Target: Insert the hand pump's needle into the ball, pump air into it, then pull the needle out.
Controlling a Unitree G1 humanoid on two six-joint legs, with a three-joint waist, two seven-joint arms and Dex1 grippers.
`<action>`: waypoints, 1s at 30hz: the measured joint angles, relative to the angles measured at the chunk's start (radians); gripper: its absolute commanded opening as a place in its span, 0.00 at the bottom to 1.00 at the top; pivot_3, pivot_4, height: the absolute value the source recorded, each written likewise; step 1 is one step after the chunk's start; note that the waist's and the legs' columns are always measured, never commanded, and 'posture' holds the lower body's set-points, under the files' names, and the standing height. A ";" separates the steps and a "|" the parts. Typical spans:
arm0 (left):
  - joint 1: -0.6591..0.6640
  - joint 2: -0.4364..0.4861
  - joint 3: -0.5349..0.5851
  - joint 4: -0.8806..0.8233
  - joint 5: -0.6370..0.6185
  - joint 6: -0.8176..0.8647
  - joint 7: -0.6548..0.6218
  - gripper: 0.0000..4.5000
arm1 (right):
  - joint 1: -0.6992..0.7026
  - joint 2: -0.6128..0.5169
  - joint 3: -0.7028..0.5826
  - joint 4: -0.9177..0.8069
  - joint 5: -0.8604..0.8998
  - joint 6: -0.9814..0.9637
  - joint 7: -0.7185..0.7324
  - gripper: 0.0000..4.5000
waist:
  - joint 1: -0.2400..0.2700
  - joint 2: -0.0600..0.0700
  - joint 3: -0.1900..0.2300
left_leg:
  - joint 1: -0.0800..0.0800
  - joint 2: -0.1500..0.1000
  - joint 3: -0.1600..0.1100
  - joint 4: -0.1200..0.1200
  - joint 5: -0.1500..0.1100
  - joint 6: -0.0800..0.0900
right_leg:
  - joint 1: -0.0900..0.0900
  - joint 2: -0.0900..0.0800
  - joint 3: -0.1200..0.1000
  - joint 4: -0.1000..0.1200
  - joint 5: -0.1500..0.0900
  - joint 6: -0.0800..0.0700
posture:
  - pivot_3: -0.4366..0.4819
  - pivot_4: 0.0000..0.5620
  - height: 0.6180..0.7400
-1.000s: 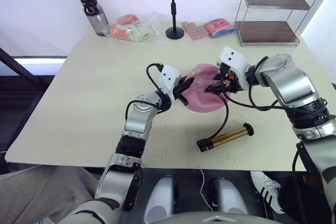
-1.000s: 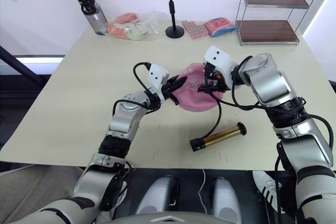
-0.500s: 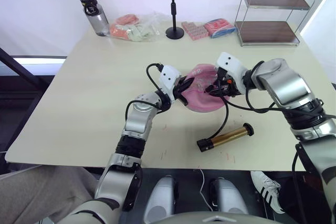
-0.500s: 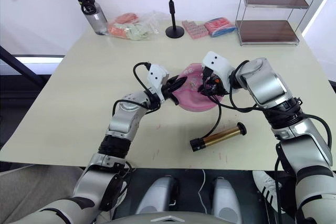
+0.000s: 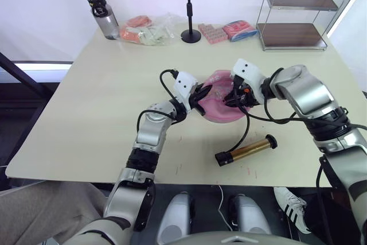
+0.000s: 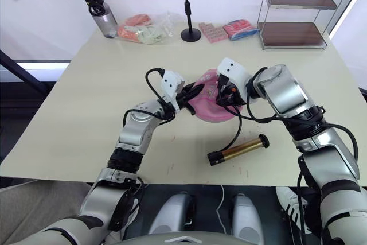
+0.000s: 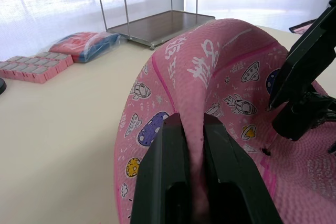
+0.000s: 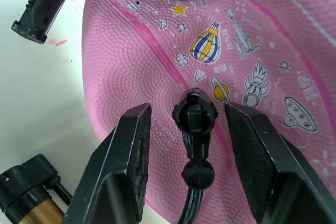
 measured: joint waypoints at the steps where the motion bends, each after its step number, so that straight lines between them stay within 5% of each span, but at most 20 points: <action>1: 0.000 0.000 0.000 0.000 0.000 0.000 0.000 0.00 | 0.000 0.000 0.000 0.002 0.001 0.000 0.000 0.51 | 0.000 0.000 0.000 | 0.000 0.000 0.000 0.000 0.000 0.000 | 0.000 0.000 0.000 0.000 0.000 0.000 | 0.48 0.27 1.00; 4: 0.000 0.000 0.000 0.000 0.000 0.000 0.000 0.00 | 0.000 0.002 0.000 0.011 0.008 0.000 -0.001 0.31 | 0.000 0.000 0.000 | 0.000 0.000 0.000 0.000 0.000 0.000 | 0.000 0.000 0.000 0.000 0.000 0.000 | 0.48 0.27 1.00; 7: 0.001 0.001 0.000 0.000 0.000 0.000 0.000 0.00 | -0.001 0.000 0.000 0.018 0.010 0.001 -0.006 0.01 | 0.000 0.000 0.000 | 0.000 0.000 0.000 0.000 0.000 0.000 | 0.000 0.000 0.000 0.000 0.000 0.000 | 0.48 0.27 1.00; 19: 0.002 0.002 0.000 -0.001 0.000 0.000 0.000 0.00 | -0.025 0.000 0.026 0.031 -0.003 -0.001 -0.005 0.01 | -0.001 0.000 0.000 | 0.000 0.000 0.000 0.000 0.000 0.000 | 0.000 0.000 0.000 0.000 0.000 0.000 | 0.48 0.27 1.00; 30: 0.004 -0.001 0.000 0.000 0.000 -0.002 0.000 0.00 | -0.145 -0.029 0.213 0.048 -0.093 -0.024 0.075 0.01 | -0.001 0.000 0.000 | 0.000 0.000 -0.001 0.000 0.000 0.000 | 0.000 0.000 -0.001 0.000 0.000 0.000 | 0.48 0.27 1.00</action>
